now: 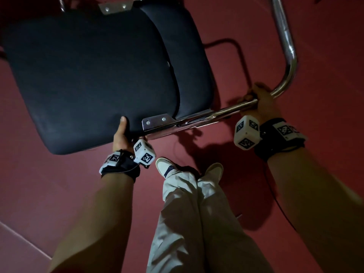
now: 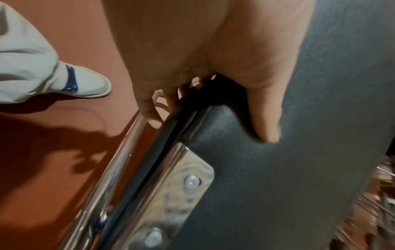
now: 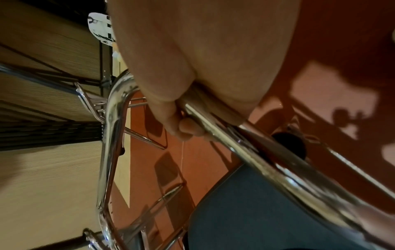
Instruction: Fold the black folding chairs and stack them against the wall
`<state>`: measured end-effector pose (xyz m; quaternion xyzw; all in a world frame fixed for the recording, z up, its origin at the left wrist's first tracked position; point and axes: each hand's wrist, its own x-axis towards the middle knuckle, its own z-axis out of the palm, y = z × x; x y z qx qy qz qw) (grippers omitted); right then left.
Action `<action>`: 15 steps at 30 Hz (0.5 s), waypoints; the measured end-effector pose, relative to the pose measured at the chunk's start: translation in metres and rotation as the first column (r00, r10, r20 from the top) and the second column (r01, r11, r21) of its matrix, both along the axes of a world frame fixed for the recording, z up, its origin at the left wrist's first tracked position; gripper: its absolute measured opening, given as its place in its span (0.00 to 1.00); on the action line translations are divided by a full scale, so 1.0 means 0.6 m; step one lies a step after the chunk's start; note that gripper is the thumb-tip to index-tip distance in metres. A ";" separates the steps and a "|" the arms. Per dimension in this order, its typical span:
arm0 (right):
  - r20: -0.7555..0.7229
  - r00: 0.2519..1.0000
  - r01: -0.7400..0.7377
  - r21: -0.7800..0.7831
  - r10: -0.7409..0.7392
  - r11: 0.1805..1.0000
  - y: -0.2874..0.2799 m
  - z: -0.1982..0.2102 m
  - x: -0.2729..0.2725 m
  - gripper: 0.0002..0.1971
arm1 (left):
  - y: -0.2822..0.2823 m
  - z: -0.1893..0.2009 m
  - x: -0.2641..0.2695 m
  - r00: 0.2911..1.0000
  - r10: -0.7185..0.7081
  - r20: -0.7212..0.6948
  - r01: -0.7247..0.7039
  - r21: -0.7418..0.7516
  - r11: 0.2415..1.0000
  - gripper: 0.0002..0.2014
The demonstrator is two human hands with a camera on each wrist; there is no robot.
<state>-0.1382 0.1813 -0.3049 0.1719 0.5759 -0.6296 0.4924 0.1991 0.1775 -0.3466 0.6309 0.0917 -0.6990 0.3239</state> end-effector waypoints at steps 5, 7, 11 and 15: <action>0.045 0.997 0.063 0.003 -0.063 0.998 0.010 -0.010 -0.034 0.14 | -0.016 0.021 -0.020 0.990 -0.125 0.071 0.126 -0.009 0.992 0.24; 0.056 0.994 0.089 0.000 -0.089 0.996 0.015 -0.023 -0.050 0.13 | -0.023 0.031 -0.035 0.981 -0.135 0.141 0.141 -0.031 0.990 0.26; 0.006 0.998 0.056 0.062 -0.056 0.997 0.022 -0.027 -0.080 0.10 | -0.037 0.046 -0.068 0.946 -0.100 0.307 0.133 -0.090 0.987 0.38; -0.023 1.000 0.013 0.035 -0.012 0.999 0.038 -0.007 -0.091 0.13 | -0.044 0.075 -0.101 0.910 -0.081 0.407 0.145 -0.129 0.981 0.42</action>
